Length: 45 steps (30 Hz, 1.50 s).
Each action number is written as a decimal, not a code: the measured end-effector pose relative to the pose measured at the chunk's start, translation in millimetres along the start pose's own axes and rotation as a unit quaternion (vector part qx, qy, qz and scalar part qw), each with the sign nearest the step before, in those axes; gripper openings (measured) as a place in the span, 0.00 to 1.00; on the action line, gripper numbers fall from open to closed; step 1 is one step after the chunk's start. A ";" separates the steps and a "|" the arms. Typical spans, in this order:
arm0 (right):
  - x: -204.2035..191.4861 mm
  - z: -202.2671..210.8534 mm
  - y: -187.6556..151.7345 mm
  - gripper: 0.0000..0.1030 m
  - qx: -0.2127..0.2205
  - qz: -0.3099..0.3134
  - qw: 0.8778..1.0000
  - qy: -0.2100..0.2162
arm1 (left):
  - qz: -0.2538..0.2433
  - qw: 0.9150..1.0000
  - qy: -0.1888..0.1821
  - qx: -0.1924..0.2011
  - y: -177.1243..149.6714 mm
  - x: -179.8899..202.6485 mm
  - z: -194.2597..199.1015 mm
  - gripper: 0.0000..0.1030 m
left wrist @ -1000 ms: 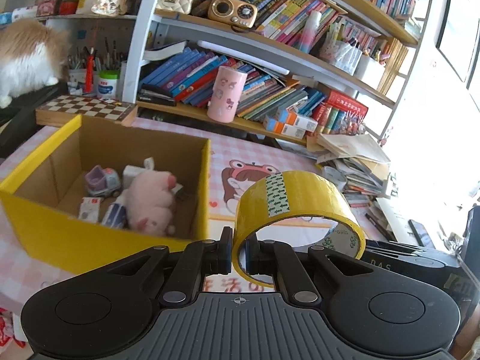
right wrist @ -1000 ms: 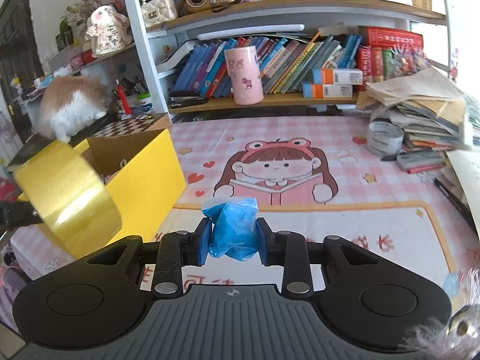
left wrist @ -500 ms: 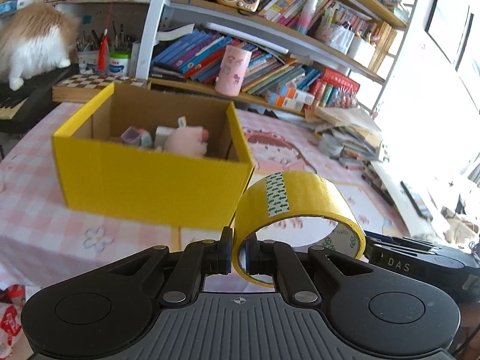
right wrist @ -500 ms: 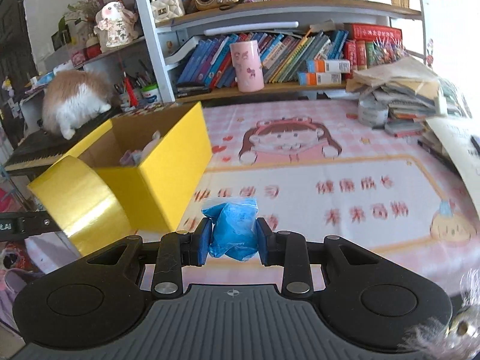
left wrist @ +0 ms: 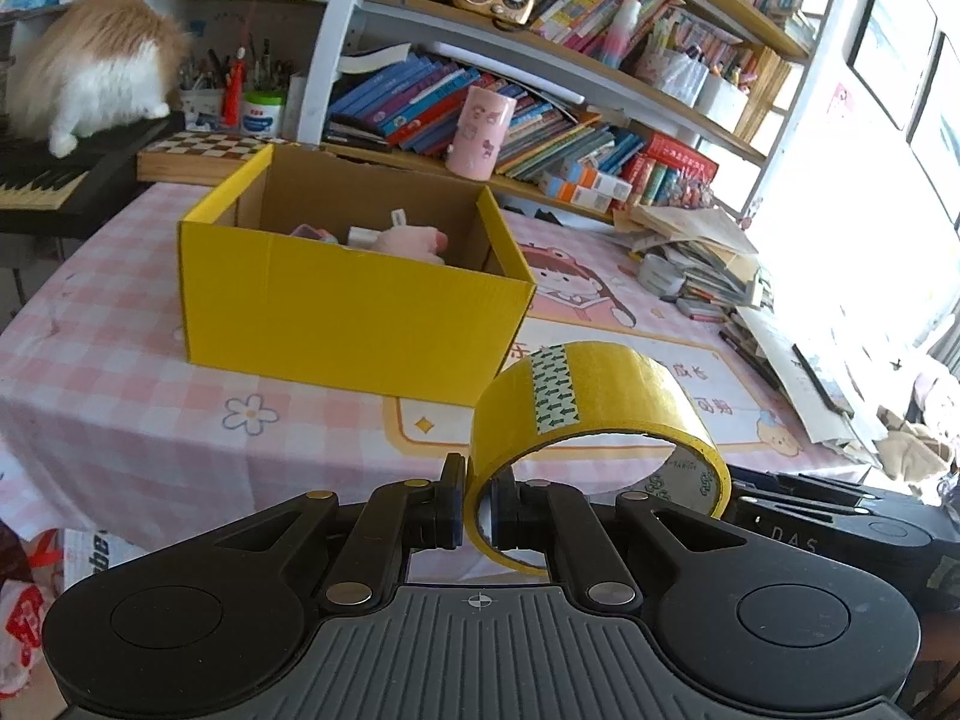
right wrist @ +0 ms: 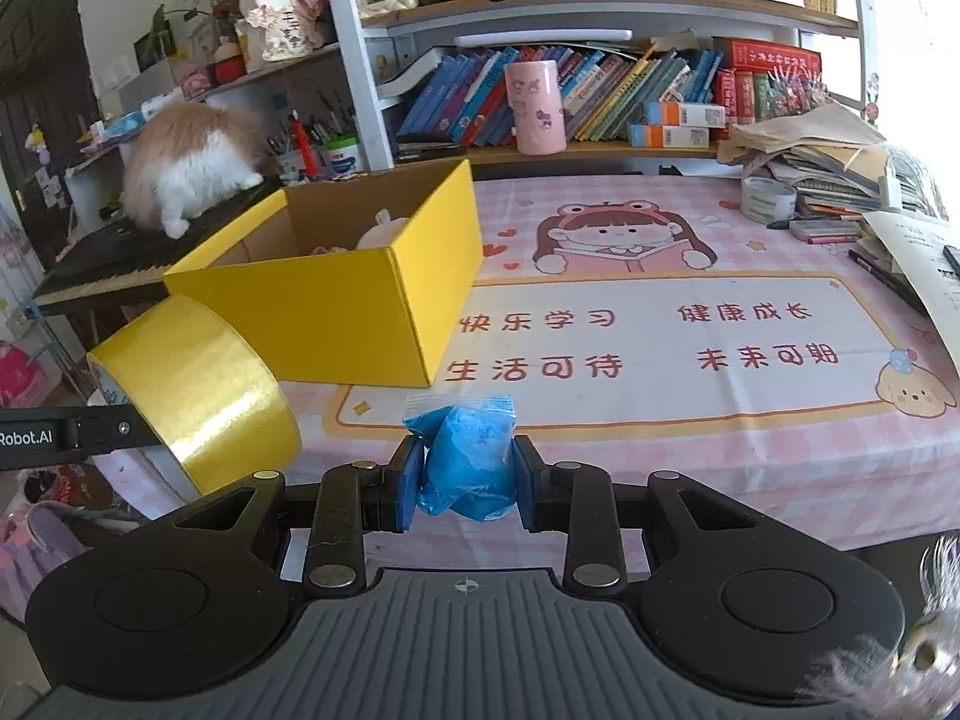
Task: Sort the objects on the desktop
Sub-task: 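Carry the tape roll and blue item with both grippers toward the yellow box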
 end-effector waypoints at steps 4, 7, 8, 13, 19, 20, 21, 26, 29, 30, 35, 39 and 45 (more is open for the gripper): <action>-12.4 -0.1 -1.3 0.28 -0.004 0.008 1.000 0.016 | 0.007 1.000 0.004 0.008 -0.2 -6.0 8.9 0.06; -22.2 -1.6 -0.6 0.28 -0.006 0.018 0.999 0.027 | 0.013 1.000 0.010 0.011 -0.7 -11.3 12.9 0.06; -25.6 -2.3 0.0 0.28 -0.006 0.022 0.999 0.030 | 0.016 1.000 0.012 0.012 -0.7 -13.6 14.3 0.06; -40.1 -8.4 3.9 0.28 -0.009 0.040 0.998 0.049 | 0.029 0.999 0.023 0.020 0.6 -25.1 20.4 0.06; -56.6 -16.6 8.4 0.28 -0.012 0.061 0.995 0.073 | 0.040 0.998 0.037 0.027 3.4 -38.4 24.6 0.06; -59.2 -17.9 9.5 0.28 -0.012 0.065 0.995 0.075 | 0.041 0.998 0.038 0.029 4.8 -40.8 25.2 0.06; -61.5 -18.7 10.4 0.28 -0.011 0.067 0.995 0.078 | 0.042 0.998 0.040 0.030 6.0 -42.6 25.5 0.06; -67.4 -24.8 14.9 0.28 -0.011 0.079 0.993 0.084 | 0.046 0.997 0.049 0.037 9.4 -50.2 24.8 0.06; -69.4 -28.0 17.2 0.28 -0.011 0.085 0.993 0.088 | 0.048 0.997 0.055 0.038 9.4 -53.4 23.4 0.06; -69.9 -29.2 17.7 0.28 -0.011 0.086 0.992 0.088 | 0.048 0.997 0.057 0.038 9.8 -54.1 22.8 0.06; -69.8 -34.9 22.1 0.28 -0.014 0.092 0.991 0.093 | 0.054 0.996 0.062 0.038 12.5 -58.0 19.6 0.06; -69.1 -38.5 23.1 0.28 -0.020 0.094 0.991 0.095 | 0.057 0.996 0.063 0.030 11.6 -59.1 14.3 0.06; -67.1 -46.1 33.2 0.28 -0.018 0.105 0.989 0.099 | 0.067 0.995 0.067 0.035 20.1 -61.9 7.1 0.06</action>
Point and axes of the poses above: each gripper's, at about its wrist camera, not at the fingertips, and z roughly against the way its jaws point, x to its right, y to its top, the point moved 7 cm from there along -z, roughly the way its jaws point, and after that the axes turned 10 degrees about z, right-handed, at the moved point
